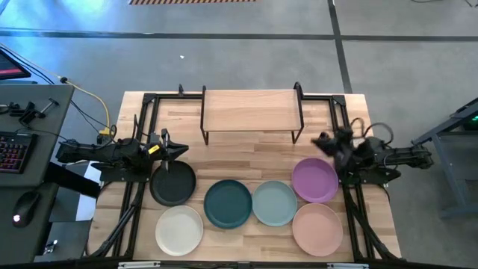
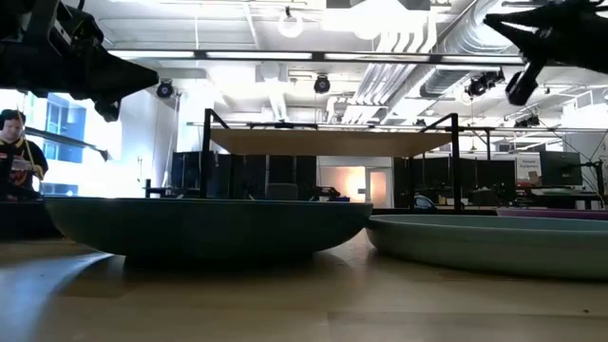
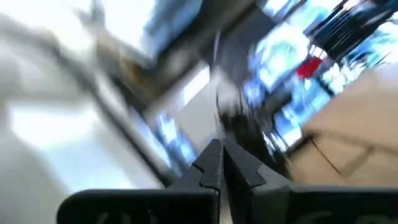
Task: Place and stack plates onto a shelf
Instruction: Put the purple plate on the shelf
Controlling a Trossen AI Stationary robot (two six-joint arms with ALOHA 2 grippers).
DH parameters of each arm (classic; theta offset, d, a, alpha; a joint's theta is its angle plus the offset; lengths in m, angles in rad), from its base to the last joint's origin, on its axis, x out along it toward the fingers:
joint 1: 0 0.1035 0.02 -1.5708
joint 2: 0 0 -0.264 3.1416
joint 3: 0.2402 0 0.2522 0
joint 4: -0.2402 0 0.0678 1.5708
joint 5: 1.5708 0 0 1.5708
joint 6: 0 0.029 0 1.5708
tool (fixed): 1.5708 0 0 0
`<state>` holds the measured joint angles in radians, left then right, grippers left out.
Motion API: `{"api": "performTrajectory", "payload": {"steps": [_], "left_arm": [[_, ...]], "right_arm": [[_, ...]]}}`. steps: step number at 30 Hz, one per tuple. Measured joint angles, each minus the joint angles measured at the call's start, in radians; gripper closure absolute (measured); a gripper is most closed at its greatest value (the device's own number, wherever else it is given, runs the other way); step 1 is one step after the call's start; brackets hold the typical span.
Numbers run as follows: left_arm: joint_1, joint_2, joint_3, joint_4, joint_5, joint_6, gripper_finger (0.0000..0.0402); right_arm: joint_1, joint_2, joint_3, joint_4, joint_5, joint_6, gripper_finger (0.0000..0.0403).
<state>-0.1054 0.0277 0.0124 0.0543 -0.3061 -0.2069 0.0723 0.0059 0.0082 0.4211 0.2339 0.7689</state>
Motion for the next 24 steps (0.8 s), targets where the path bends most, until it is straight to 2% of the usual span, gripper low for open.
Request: {"api": "performTrajectory", "payload": {"steps": [3, 5, 8, 12, 15, 17, 20, 24], "left_arm": [[0.0, 0.0, 0.0, 0.0, 0.0, 0.0, 0.0381], [0.0, 0.0, 0.0, 0.0, 0.0, 0.0, 0.038], [0.0, 0.0, 0.0, 0.0, 0.0, 0.0, 0.038], [0.0, 0.0, 0.0, -0.001, 0.0, 0.0, 0.038], [0.0, 0.0, 0.0, 0.0, 0.0, 0.0, 0.0381], [0.0, 0.0, 0.0, 0.0, 0.0, 0.0, 0.0381], [0.0, 0.0, 0.0, 0.0, 0.0, 0.0, 0.038], [0.0, 0.0, 0.0, 0.0, 0.0, 0.0, 0.038]], "right_arm": [[0.0, 0.002, 0.002, 0.133, 0.201, 0.05, 0.0402], [0.0, 0.012, 0.019, 0.181, 0.238, 0.053, 0.0402], [0.002, 0.053, 0.089, 0.236, 0.18, 0.037, 0.0402], [0.003, 0.204, 0.256, 0.203, 0.017, -0.016, 0.0402], [0.004, 0.33, 0.407, 0.05, -0.157, -0.123, 0.0402], [0.004, 0.404, 0.505, -0.16, -0.258, -0.205, 0.0402], [0.004, 0.508, 0.627, -0.432, -0.337, -0.182, 0.0402], [0.004, 0.629, 0.732, -0.689, -0.355, -0.11, 0.0402]]}}
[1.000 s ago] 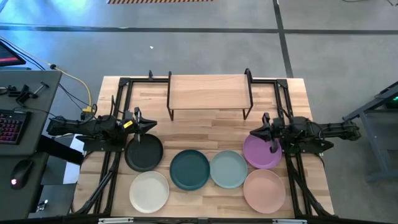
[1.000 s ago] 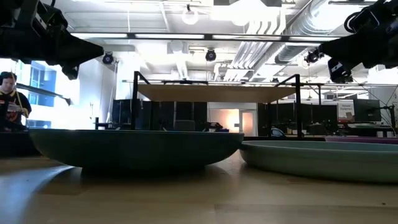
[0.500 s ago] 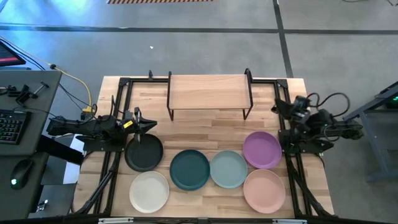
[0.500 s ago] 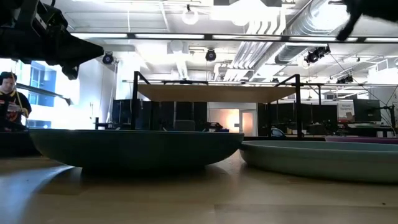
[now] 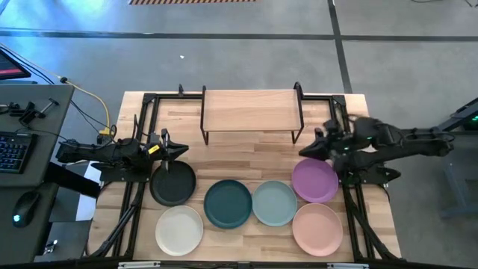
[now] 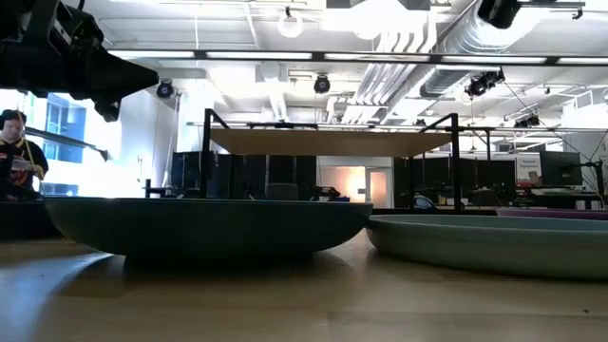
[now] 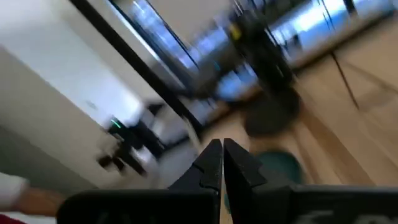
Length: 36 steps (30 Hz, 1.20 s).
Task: Place and stack plates onto a shelf
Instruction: Put the purple plate on the shelf
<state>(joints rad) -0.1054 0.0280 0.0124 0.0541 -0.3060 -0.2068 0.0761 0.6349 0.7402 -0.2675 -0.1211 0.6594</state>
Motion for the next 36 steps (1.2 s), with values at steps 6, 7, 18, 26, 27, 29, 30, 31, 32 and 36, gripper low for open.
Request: {"api": "performTrajectory", "payload": {"steps": [6, 7, 18, 26, 27, 29, 30, 31, 32, 36], "left_arm": [[0.0, 0.0, 0.0, 0.0, 0.0, 0.0, 0.038], [0.0, 0.0, 0.0, 0.0, 0.0, 0.0, 0.0381], [0.0, 0.0, 0.0, 0.0, 0.0, 0.0, 0.038], [0.0, 0.0, 0.0, 0.0, 0.0, 0.0, 0.0381], [0.0, 0.0, 0.0, 0.0, 0.0, 0.0, 0.038], [0.0, 0.0, 0.0, 0.0, 0.0, 0.0, 0.0381], [0.0, 0.0, 0.0, 0.0, 0.0, 0.0, 0.0381], [0.0, 0.0, 0.0, 0.0, 0.0, 0.0, 0.0381], [0.0, 0.0, 0.0, 0.0, 0.0, 0.0, 0.038], [0.0, 0.0, 0.0, 0.0, 0.0, 0.0, 0.0381]], "right_arm": [[0.008, 0.135, 0.02, -0.188, 0.053, 0.145, 0.0402], [0.019, 0.153, 0.021, -0.223, 0.053, 0.193, 0.0401], [0.307, 0.317, -0.038, -0.505, 0.038, 0.496, 0.0248], [0.416, 0.514, -0.032, -0.503, 0.04, 0.649, 0.02], [0.419, 0.544, -0.02, -0.498, 0.046, 0.645, 0.0201], [0.419, 0.605, 0.007, -0.496, 0.069, 0.63, 0.0202], [0.419, 0.636, 0.019, -0.496, 0.077, 0.621, 0.0203], [0.419, 0.663, 0.029, -0.496, 0.086, 0.614, 0.0203], [0.419, 0.692, 0.036, -0.496, 0.09, 0.607, 0.0203], [0.419, 0.782, 0.045, -0.529, 0.091, 0.588, 0.0203]]}}
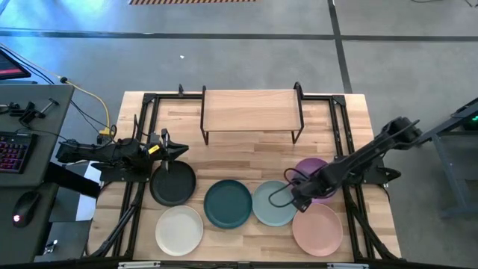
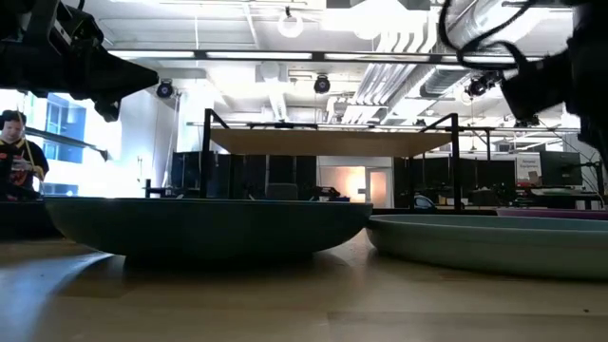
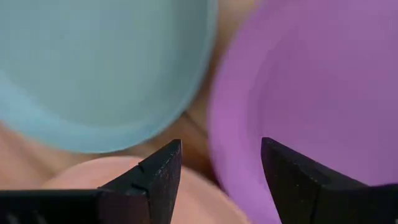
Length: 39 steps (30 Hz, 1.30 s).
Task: Place and stack plates onto a shelf
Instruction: Put the purple plate on the shelf
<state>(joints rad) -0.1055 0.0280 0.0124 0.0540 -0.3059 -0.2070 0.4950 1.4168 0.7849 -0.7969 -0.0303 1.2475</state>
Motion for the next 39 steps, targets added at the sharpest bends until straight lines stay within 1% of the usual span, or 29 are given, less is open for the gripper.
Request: {"api": "performTrajectory", "payload": {"steps": [10, 14, 17, 20, 22, 25, 26, 27, 31, 34, 39], "left_arm": [[0.0, 0.0, 0.0, 0.0, 0.0, 0.0, 0.0381], [0.0, 0.0, 0.0, 0.0, 0.0, 0.0, 0.0381], [0.0, 0.0, 0.0, 0.0, 0.0, 0.0, 0.0381], [0.0, 0.0, 0.0, 0.0, 0.0, 0.0, 0.038], [0.0, 0.0, 0.0, 0.0, 0.0, 0.0, 0.0381], [0.0, 0.0, 0.0, 0.0, 0.0, 0.0, 0.0381], [0.0, 0.0, 0.0, 0.0, 0.0, 0.0, 0.0381], [0.0, 0.0, 0.0, 0.0, 0.0, 0.0, 0.038], [0.0, 0.0, 0.0, 0.0, 0.0, 0.0, 0.0381], [0.0, 0.0, 0.0, 0.0, 0.0, 0.0, 0.038], [0.0, 0.0, 0.0, 0.0, 0.0, 0.0, 0.0381]], "right_arm": [[0.005, 0.086, 0.0, 0.008, 0.016, -0.02, 0.0203], [0.005, 0.114, 0.0, 0.012, 0.02, -0.052, 0.0203], [0.005, 0.13, 0.0, 0.012, 0.02, -0.05, 0.0211], [0.005, 0.139, 0.002, 0.001, 0.02, -0.032, 0.0244], [0.005, 0.146, 0.002, -0.005, 0.02, -0.033, 0.0284], [0.005, 0.147, 0.001, -0.019, 0.031, -0.037, 0.0357], [0.005, 0.146, 0.003, -0.019, 0.034, -0.037, 0.0377], [0.005, 0.145, 0.003, -0.023, 0.039, -0.039, 0.0387], [0.005, 0.147, 0.02, -0.059, 0.035, -0.045, 0.0383], [0.005, 0.147, 0.055, -0.116, 0.034, -0.088, 0.0397], [0.005, 0.148, 0.134, -0.23, 0.029, -0.165, 0.0402]]}}
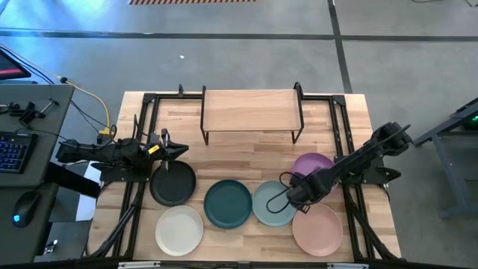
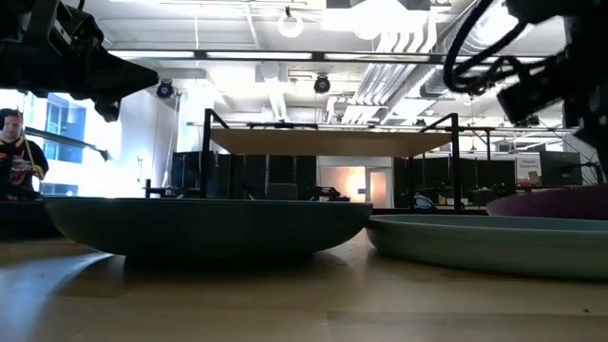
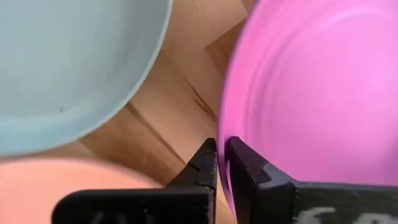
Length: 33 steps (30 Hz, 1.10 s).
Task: Place and stack plates onto a shelf
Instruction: Put the purple plate on the shelf
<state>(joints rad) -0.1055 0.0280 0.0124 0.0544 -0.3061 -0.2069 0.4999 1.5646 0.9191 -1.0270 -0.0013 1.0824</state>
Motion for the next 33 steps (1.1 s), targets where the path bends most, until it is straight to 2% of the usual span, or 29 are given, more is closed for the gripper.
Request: {"api": "performTrajectory", "payload": {"steps": [5, 7, 11, 16, 19, 21, 24, 28, 33], "left_arm": [[0.0, 0.0, 0.0, 0.0, 0.0, 0.0, 0.038], [0.0, 0.0, 0.0, 0.0, 0.0, 0.0, 0.0381], [0.0, 0.0, 0.0, 0.0, 0.0, 0.0, 0.0381], [0.0, 0.0, 0.0, 0.0, 0.0, 0.0, 0.0381], [0.0, 0.0, 0.0, 0.0, 0.0, 0.0, 0.0381], [0.0, 0.0, 0.0, 0.0, 0.0, 0.0, 0.0381], [0.0, 0.0, 0.0, 0.0, 0.0, 0.0, 0.038], [0.0, 0.0, 0.0, 0.0, 0.0, 0.0, 0.0381], [0.0, 0.0, 0.0, 0.0, 0.0, 0.0, 0.0381]], "right_arm": [[0.003, -0.003, 0.12, -0.129, 0.005, -0.167, 0.0401], [0.016, -0.022, 0.168, -0.152, 0.048, -0.26, 0.0401], [0.049, -0.104, 0.223, -0.145, 0.134, -0.402, 0.0402], [0.073, -0.226, 0.256, -0.144, 0.14, -0.543, 0.0402], [0.077, -0.246, 0.303, -0.146, 0.126, -0.705, 0.0402], [0.067, -0.233, 0.351, -0.145, 0.159, -0.813, 0.0403], [0.023, -0.188, 0.43, -0.156, 0.271, -0.969, 0.0403], [-0.093, -0.132, 0.546, -0.19, 0.41, -1.187, 0.0403], [-0.329, -0.117, 0.607, -0.122, 0.45, -1.388, 0.0403]]}}
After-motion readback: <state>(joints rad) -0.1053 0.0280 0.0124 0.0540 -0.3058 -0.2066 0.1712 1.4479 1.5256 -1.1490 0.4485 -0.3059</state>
